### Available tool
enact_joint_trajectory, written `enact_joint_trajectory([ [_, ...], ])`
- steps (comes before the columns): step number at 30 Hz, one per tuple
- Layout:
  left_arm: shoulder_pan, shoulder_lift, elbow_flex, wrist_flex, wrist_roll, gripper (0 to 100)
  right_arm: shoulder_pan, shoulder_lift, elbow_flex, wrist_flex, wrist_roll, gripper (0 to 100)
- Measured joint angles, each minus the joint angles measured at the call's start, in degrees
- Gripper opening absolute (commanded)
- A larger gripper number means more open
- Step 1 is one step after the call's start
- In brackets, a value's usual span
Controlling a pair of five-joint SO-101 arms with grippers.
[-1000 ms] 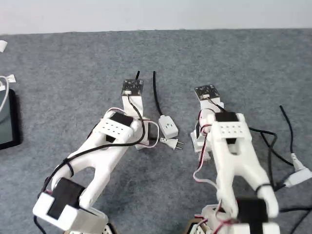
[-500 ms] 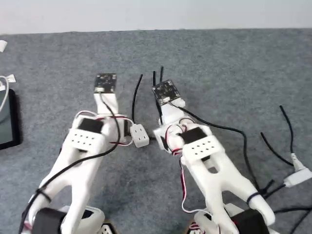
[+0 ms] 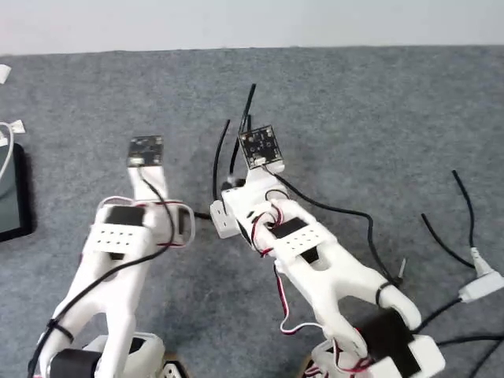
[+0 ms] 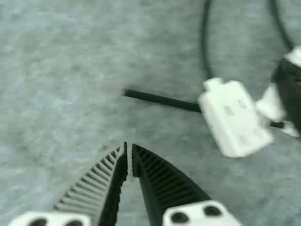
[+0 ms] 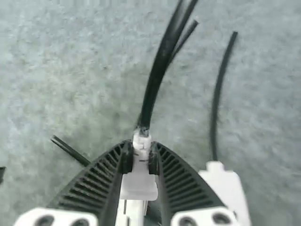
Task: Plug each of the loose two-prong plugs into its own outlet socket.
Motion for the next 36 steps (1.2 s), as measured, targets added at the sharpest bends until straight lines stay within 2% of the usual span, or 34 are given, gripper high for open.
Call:
enact_joint_trajectory([
  [5,-5.3,0.0,1.8,-0.4,-2.5,2,-1.8,1.2,-0.1,-4.1,-2.4,0.8],
  [24,-5.9,0.0,1.8,-0.4,-2.9,2,-2.0,7.0,-1.6,-4.7,-2.6,0.8],
  [27,-4.9,0.0,1.8,-0.4,-2.9,2,-2.0,2.8,-2.6,4.0,-0.8,0.8],
  [30,-3.7,1.6,1.8,-0.4,-3.7,2,-2.0,-5.5,-5.2,19.3,6.7,0.9],
  [32,-2.9,4.8,1.2,-0.3,-6.8,2,-2.0,-11.8,-5.5,28.4,9.5,0.9],
  [36,-2.8,12.3,-3.1,2.3,-14.2,1,-2.0,-24.4,-2.7,34.2,11.3,0.9],
])
